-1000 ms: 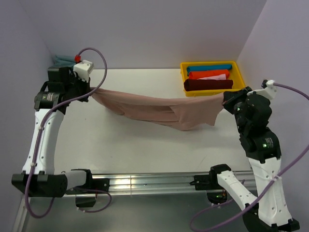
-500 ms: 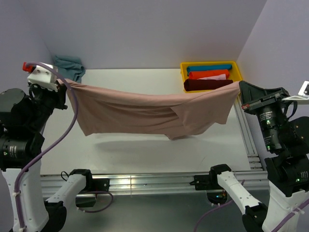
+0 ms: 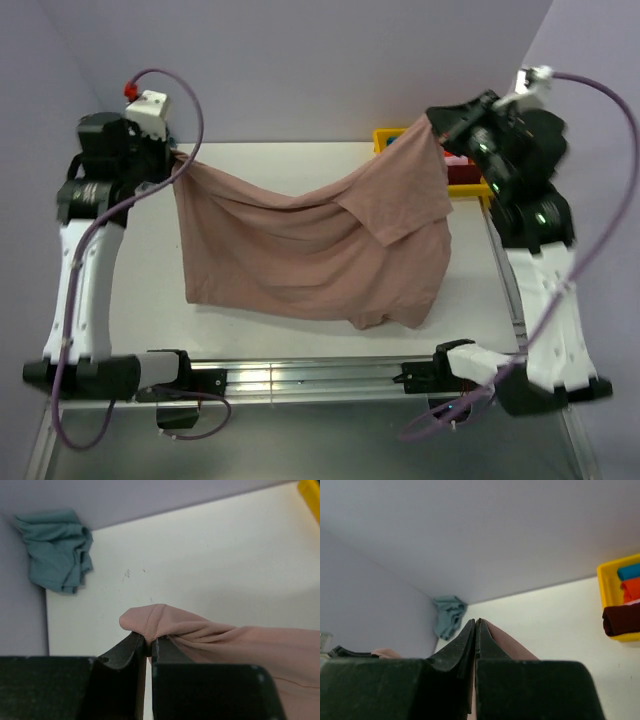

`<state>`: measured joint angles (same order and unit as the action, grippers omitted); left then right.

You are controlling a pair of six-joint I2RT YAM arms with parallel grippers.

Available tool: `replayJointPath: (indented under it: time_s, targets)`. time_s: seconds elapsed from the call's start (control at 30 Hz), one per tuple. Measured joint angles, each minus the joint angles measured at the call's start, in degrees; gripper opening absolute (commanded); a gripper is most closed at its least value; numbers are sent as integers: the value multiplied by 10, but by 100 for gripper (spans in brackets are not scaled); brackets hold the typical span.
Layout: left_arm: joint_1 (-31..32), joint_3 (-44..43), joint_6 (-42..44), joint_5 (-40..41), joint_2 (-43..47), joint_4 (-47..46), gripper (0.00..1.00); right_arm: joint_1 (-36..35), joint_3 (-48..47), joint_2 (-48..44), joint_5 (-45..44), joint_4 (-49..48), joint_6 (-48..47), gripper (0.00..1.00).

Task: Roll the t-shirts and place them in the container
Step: Flatten the tshirt

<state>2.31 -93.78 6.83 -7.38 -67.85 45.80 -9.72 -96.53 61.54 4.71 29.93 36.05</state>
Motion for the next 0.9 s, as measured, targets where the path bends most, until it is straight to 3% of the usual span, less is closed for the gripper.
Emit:
replayJointPath:
  time_s: [0.17, 0.33, 0.47, 0.53, 0.7, 0.9]
  targets:
    - [-20, -49, 2, -24, -196, -25, 0, 0, -65, 219, 40, -17, -2, 0]
    - [-55, -305, -19, -39, -430, -7, 0, 0, -294, 490, 73, 18, -8, 0]
    - [-83, -465, -43, -30, -496, -29, 0, 3, -466, 608, 92, 37, 5, 0]
    - [-94, -452, -52, -22, -464, -63, 0, 9, -439, 584, 98, 14, 16, 0]
    - [-107, -351, -44, -5, -342, -123, 0, 31, -236, 409, 98, -56, 27, 0]
    - [-105, -122, -10, -9, -236, -165, 0, 38, 60, 217, 99, -174, 36, 0]
